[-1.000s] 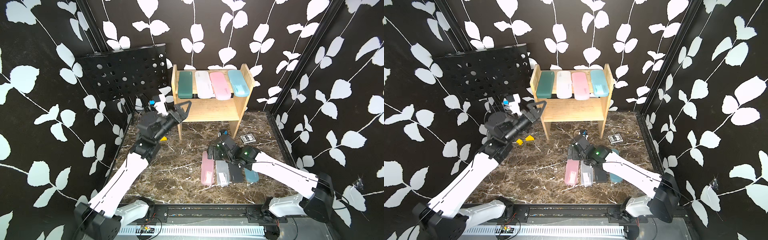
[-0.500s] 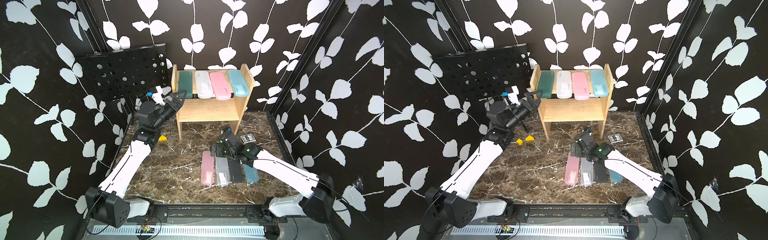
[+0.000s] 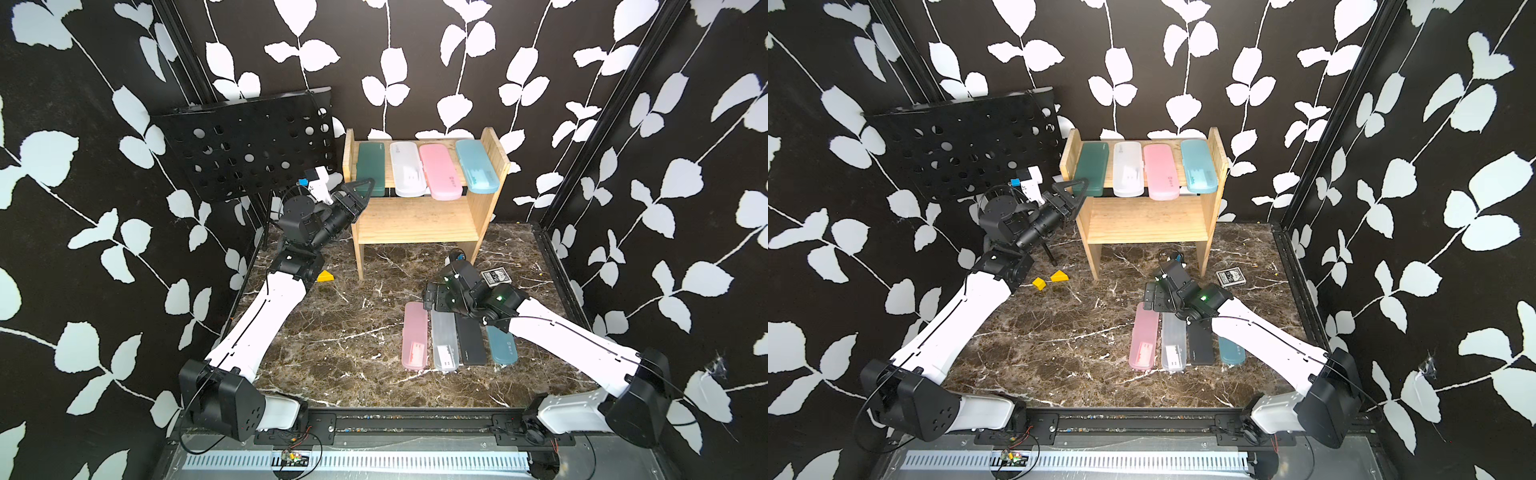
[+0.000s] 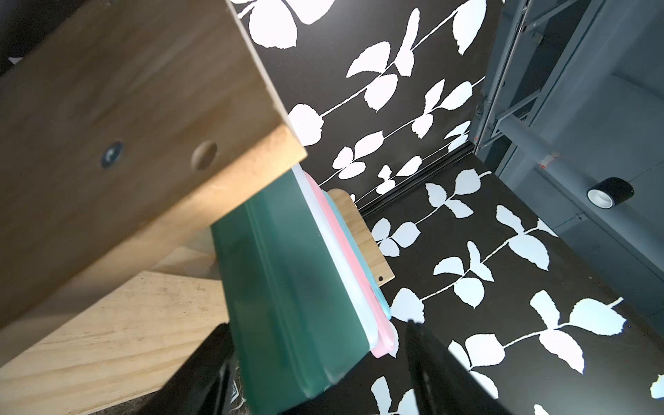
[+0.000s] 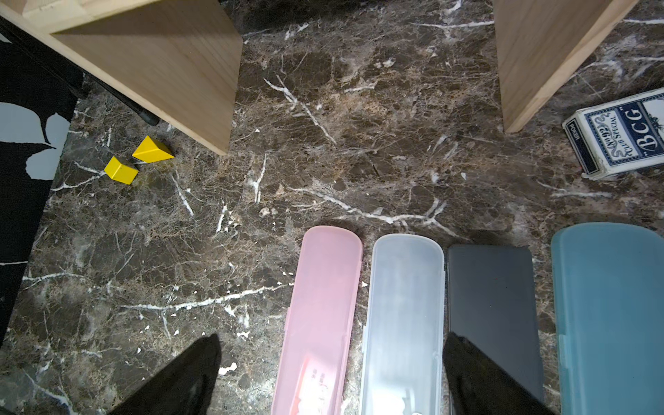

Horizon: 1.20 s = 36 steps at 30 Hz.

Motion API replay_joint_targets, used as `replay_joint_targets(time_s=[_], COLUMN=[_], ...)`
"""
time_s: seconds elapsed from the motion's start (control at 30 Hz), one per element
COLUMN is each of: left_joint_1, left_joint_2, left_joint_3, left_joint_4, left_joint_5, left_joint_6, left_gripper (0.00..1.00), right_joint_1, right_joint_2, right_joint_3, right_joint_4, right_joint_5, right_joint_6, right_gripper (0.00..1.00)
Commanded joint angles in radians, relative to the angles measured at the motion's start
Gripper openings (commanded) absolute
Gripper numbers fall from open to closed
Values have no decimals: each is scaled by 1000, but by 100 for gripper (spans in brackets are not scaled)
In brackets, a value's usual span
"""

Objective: Remove the pencil cases from the shelf
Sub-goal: Pick up the pencil case from the shelf.

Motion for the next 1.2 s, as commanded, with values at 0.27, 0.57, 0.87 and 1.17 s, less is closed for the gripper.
replay_joint_targets(time_s=[0.27,0.57,0.87,1.17], left_joint_1=[15,16,16,16], left_joint_2=[4,-11,-57,-234], left_joint_3=[50,24,-59,-232], left_joint_4=[7,14,105,194], left_joint_5=[16,3,42,88], left_joint_6=[19,20,90,329], left_gripper=[53,38,0,0], right_joint_1=[-8,-9,10,196], right_joint_2=[-34,-47,-74,-171], right_joint_3=[19,15,40,204], right_joint_4=[-13,-20,-22,-44], right_joint_5=[5,7,18,193], right_joint_6=[-5,-3,-35,-126], right_gripper=[99,99,99,99])
